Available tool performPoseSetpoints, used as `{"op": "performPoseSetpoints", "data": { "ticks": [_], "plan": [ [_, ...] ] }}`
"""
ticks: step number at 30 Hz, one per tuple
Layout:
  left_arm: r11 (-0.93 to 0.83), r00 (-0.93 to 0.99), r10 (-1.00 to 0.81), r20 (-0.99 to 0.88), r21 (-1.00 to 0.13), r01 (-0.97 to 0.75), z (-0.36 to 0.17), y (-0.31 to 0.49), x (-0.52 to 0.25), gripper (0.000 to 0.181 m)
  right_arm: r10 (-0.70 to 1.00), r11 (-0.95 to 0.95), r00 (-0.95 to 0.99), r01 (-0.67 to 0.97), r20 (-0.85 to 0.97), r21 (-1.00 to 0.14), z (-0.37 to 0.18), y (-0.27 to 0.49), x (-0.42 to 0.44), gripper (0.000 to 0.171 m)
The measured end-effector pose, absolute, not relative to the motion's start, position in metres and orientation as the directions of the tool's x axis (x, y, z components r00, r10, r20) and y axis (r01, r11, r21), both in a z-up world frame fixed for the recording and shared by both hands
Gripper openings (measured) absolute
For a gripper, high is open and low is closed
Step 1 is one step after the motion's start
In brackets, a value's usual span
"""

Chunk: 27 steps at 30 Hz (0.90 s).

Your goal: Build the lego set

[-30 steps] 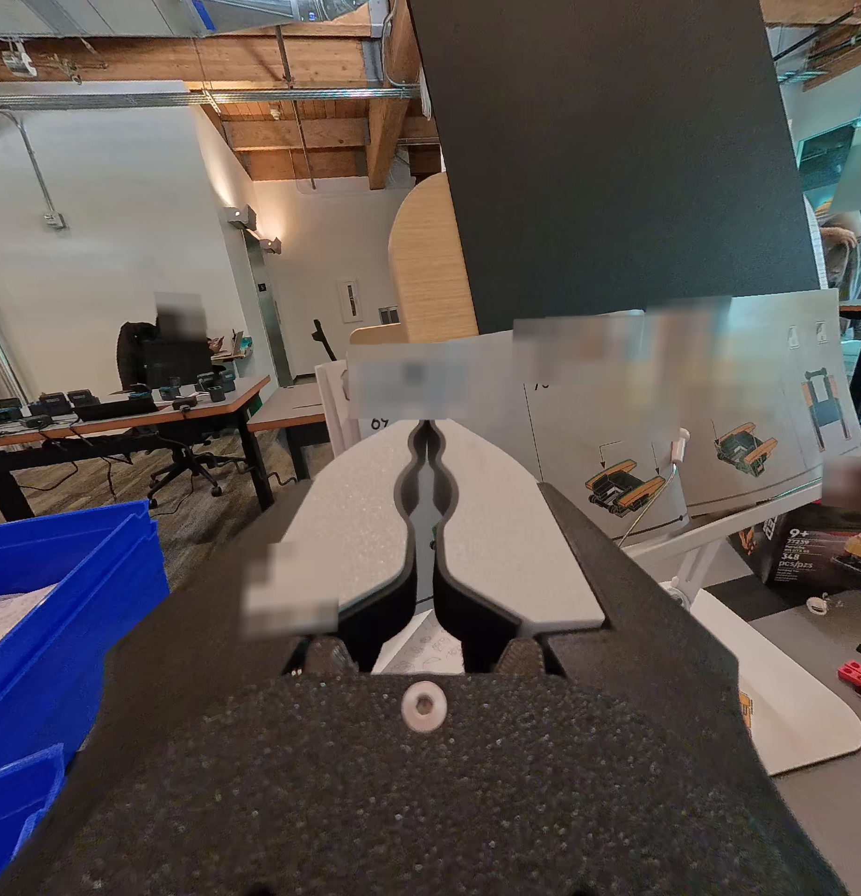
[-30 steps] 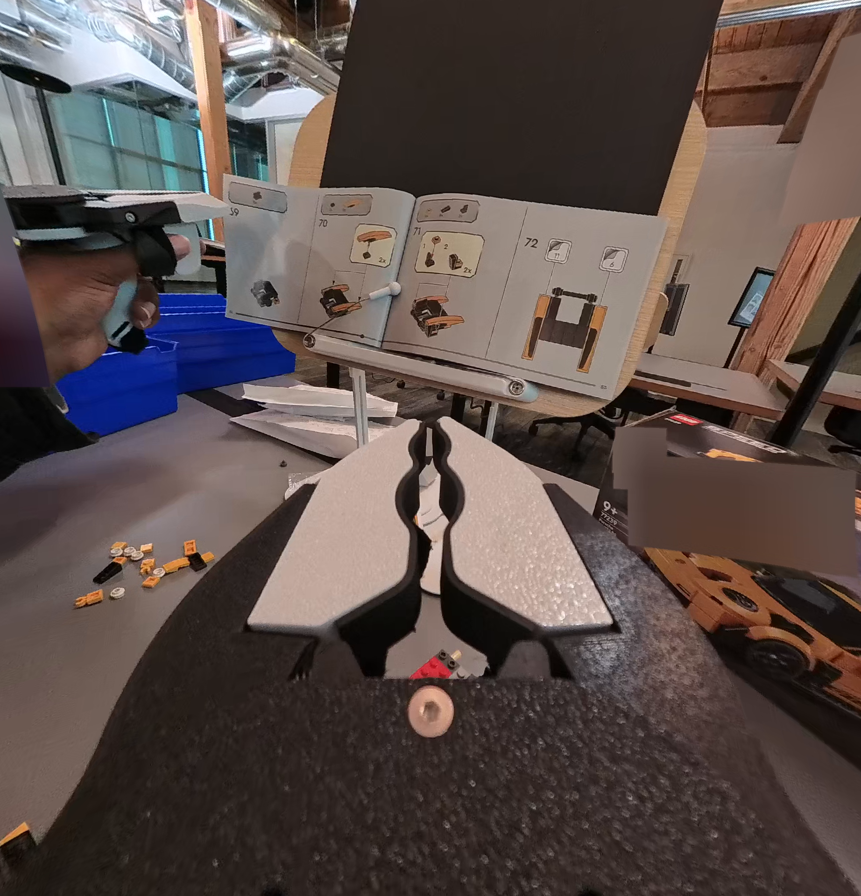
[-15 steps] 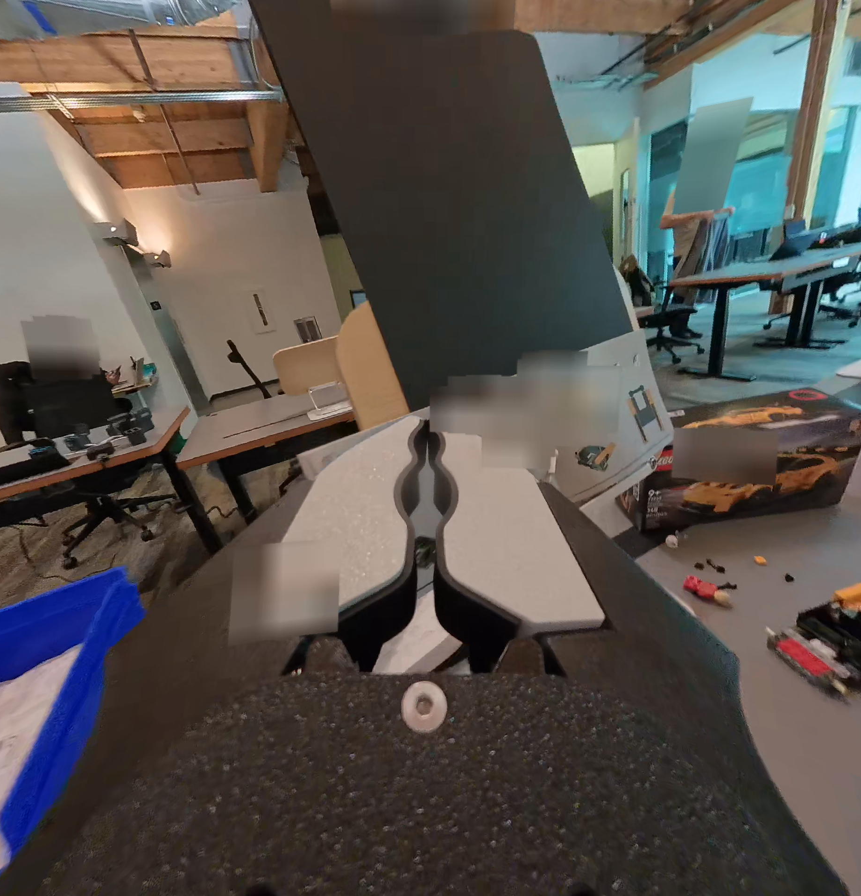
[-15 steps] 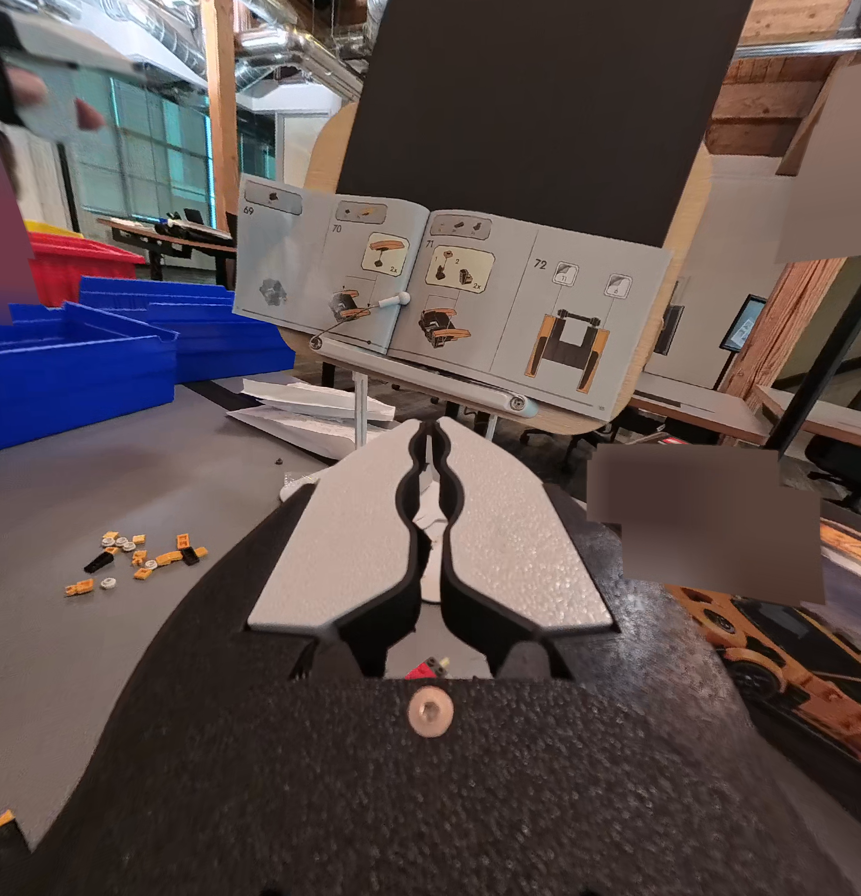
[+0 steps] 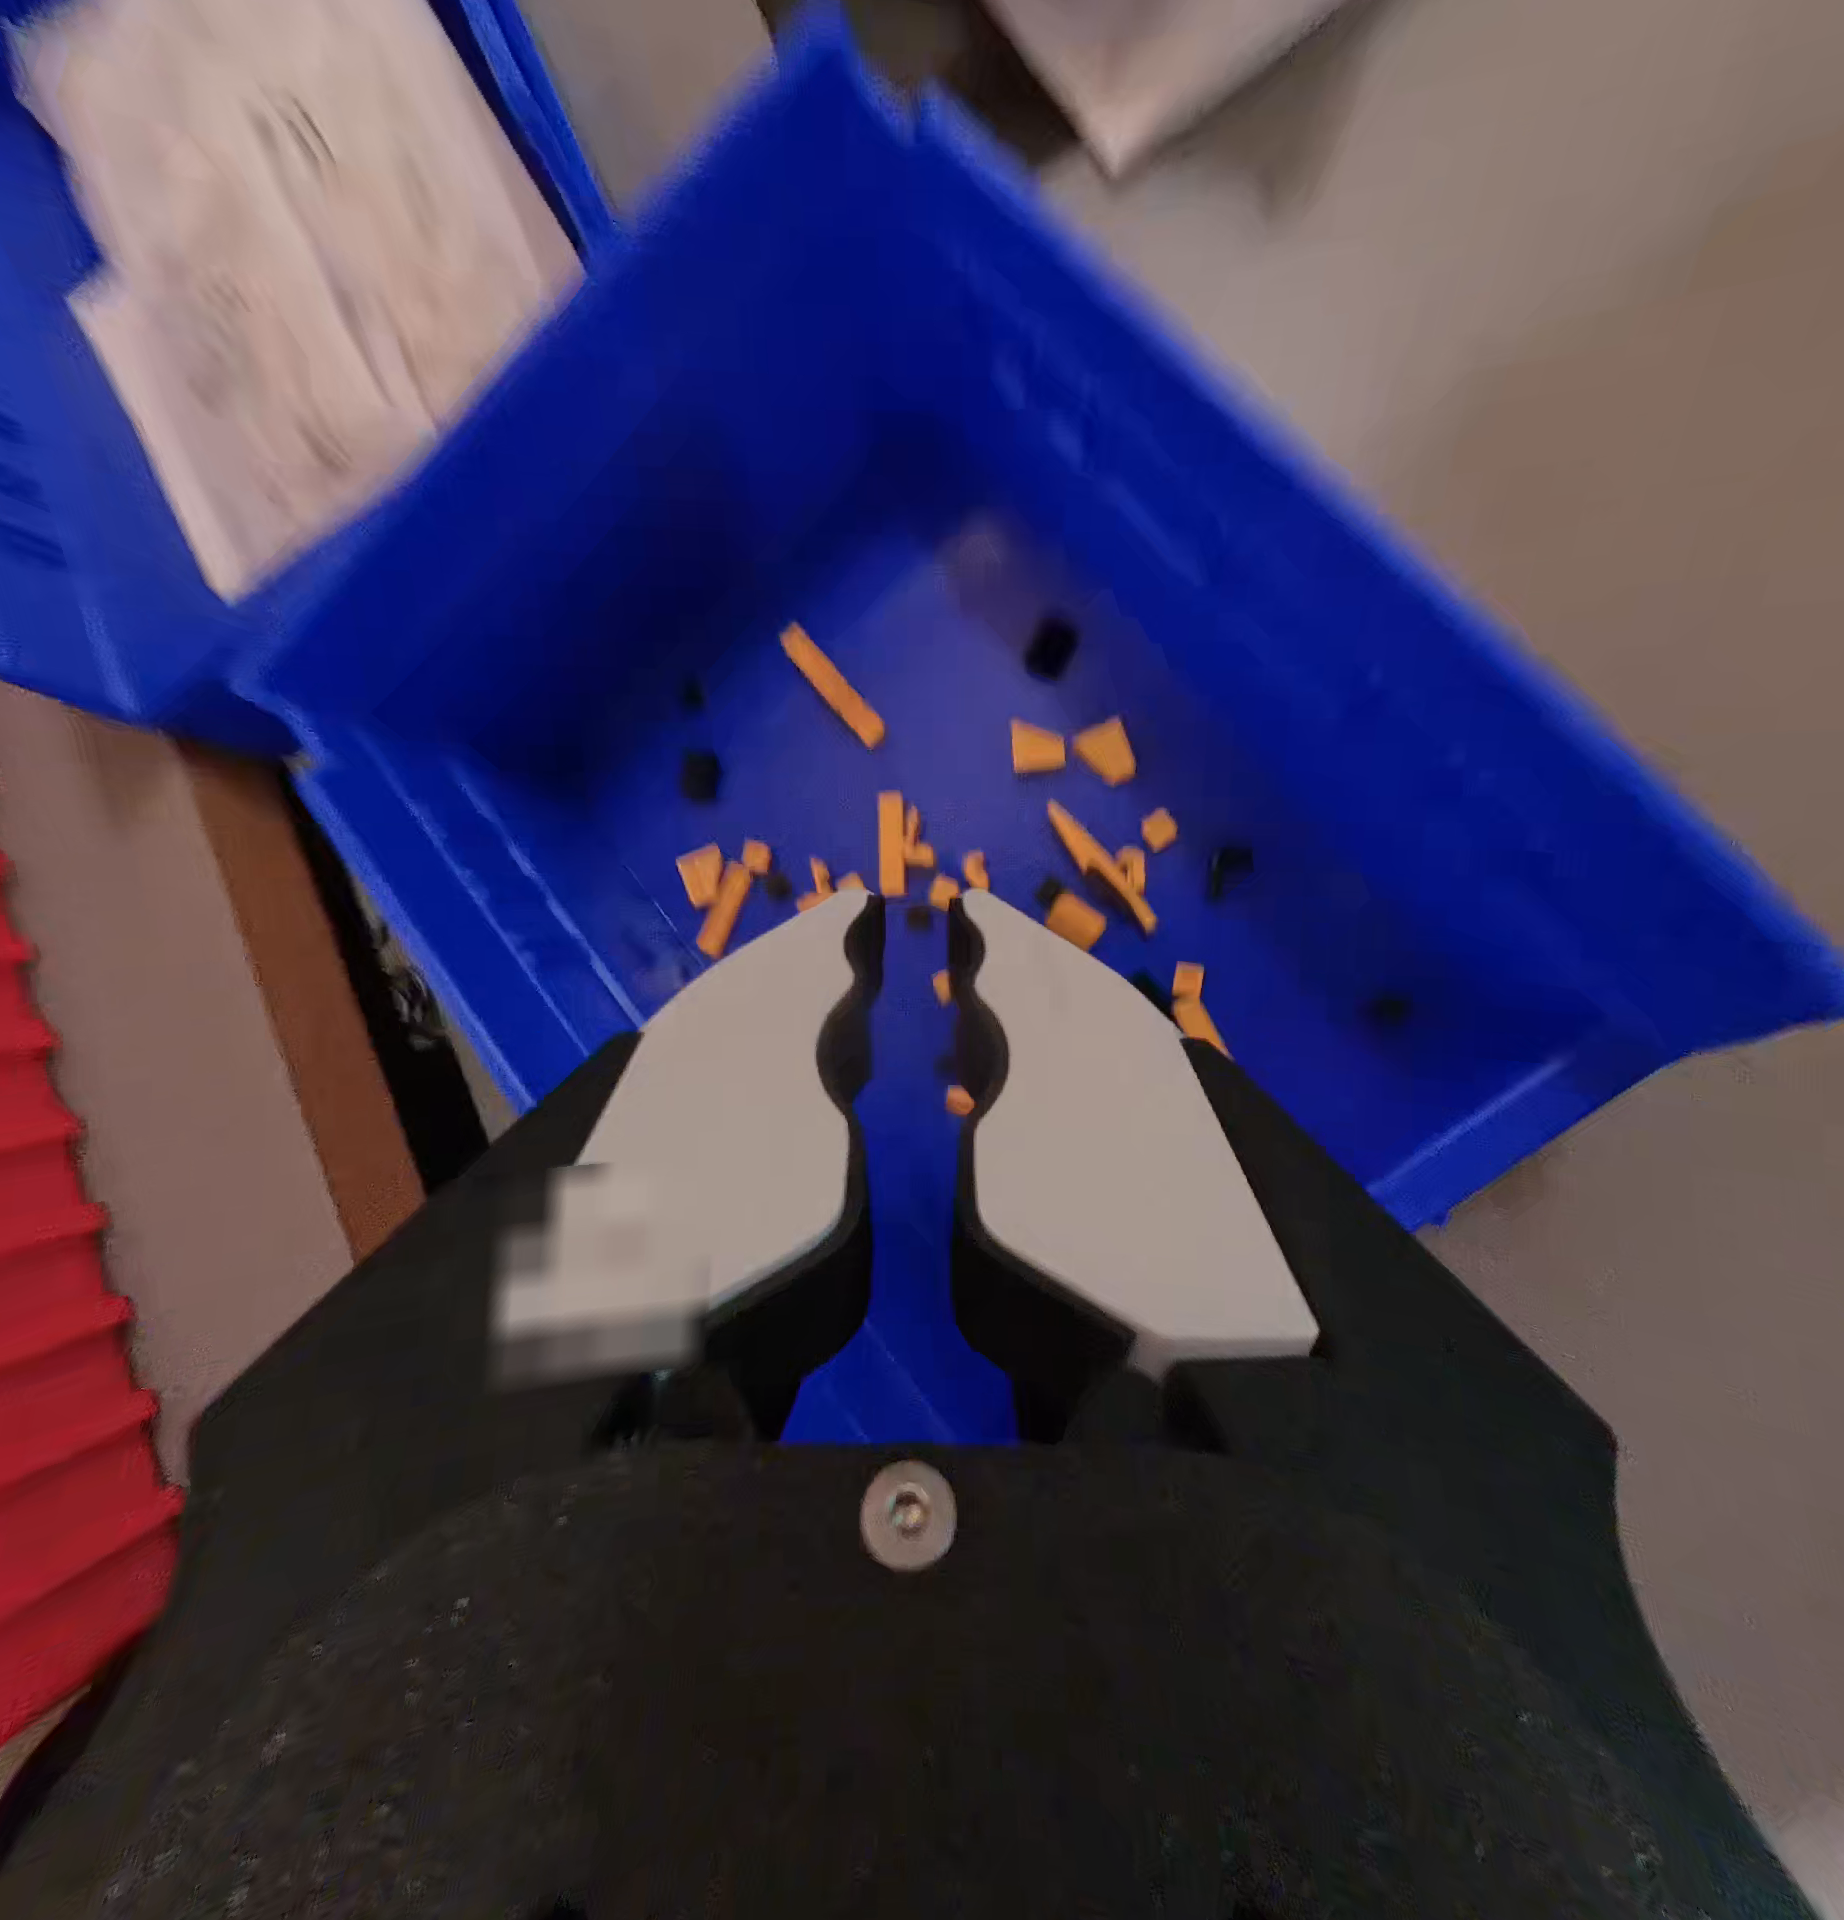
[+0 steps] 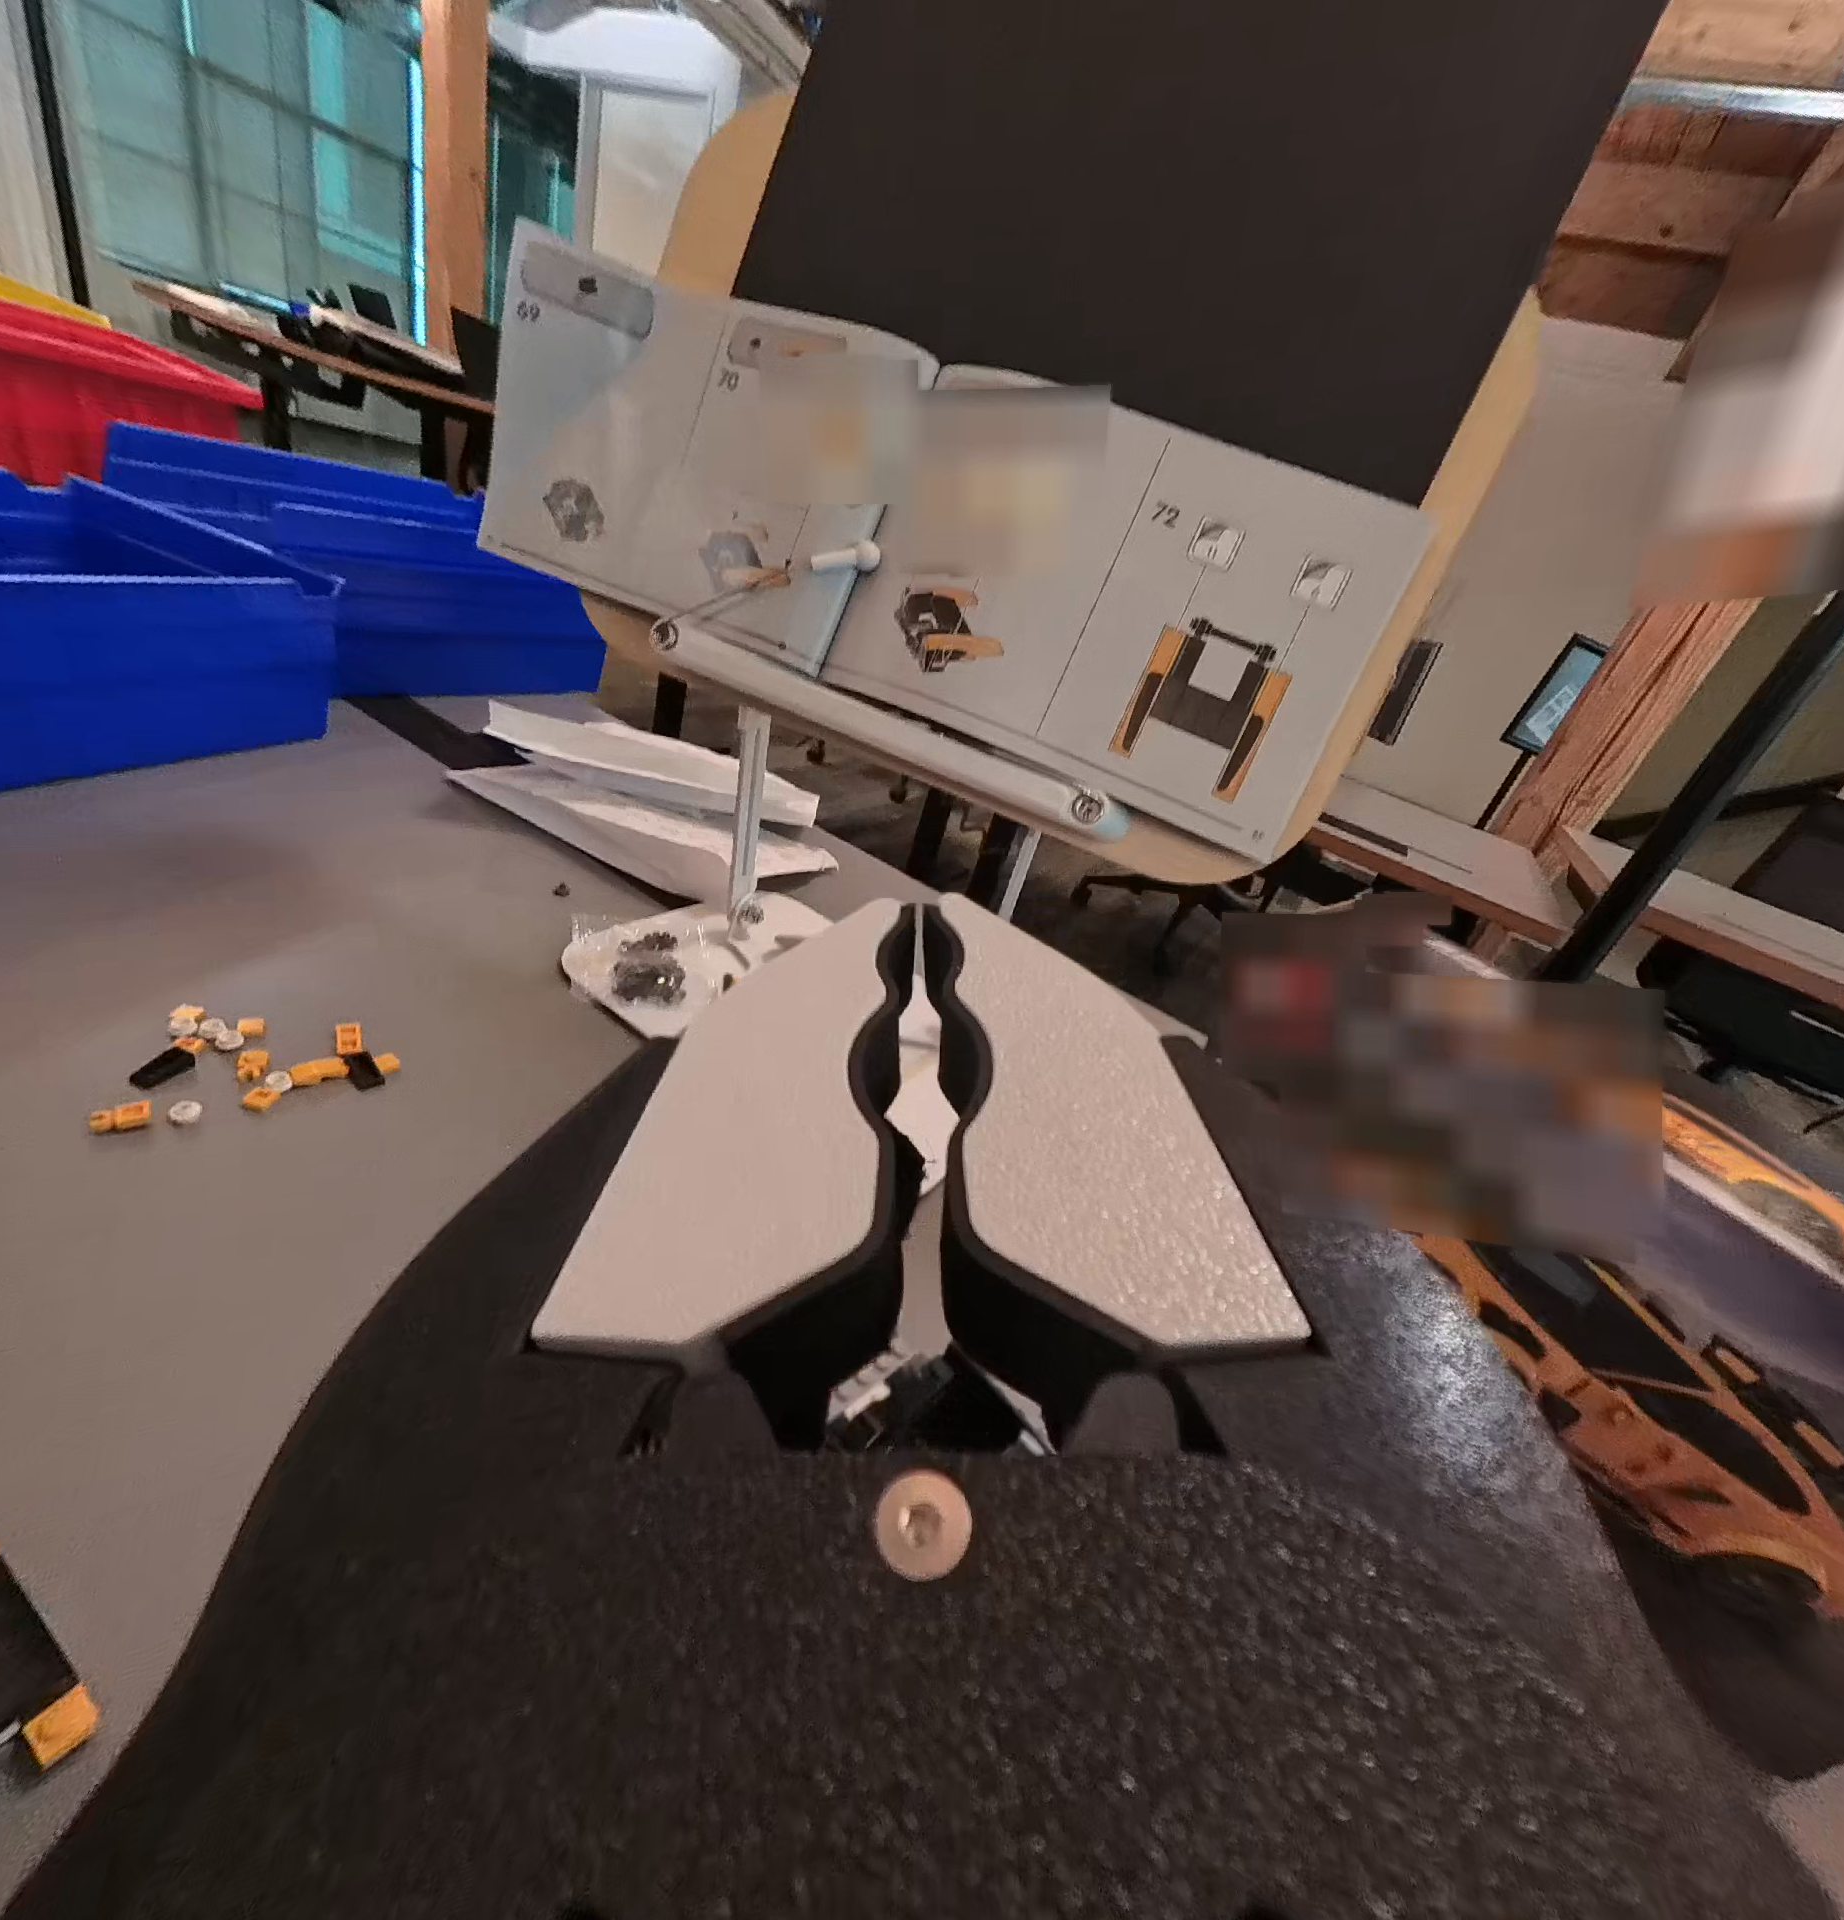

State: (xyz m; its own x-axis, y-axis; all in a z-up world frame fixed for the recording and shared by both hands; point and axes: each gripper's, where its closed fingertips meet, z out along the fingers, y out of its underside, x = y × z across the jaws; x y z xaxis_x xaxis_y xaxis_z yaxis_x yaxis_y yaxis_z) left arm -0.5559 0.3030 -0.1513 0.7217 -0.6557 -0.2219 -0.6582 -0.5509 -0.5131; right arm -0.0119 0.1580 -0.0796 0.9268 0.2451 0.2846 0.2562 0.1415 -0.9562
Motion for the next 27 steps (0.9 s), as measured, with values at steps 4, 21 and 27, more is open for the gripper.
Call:
{"op": "performPoseSetpoints", "data": {
  "ticks": [4, 21, 27],
  "plan": [
    [-0.578, 0.654, -0.749, -0.104, -0.381, -0.722, -0.201, 0.280, -0.550, 0.018, 0.247, 0.102, 0.913, 0.308, 0.324, -0.946, -0.095, 0.152, -0.019, 0.001],
    [-0.636, 0.631, -0.768, 0.109, -0.249, -0.731, -0.260, 0.265, -0.538, 0.011, 0.265, 0.043, 0.889, 0.376, 0.374, -0.926, -0.108, 0.142, -0.042, 0.001],
    [-0.497, 0.545, -0.836, 0.063, -0.509, -0.703, -0.195, 0.251, -0.492, 0.003, 0.259, 0.052, 0.889, 0.377, 0.377, -0.925, -0.108, 0.138, -0.039, 0.001]
  ]
}}
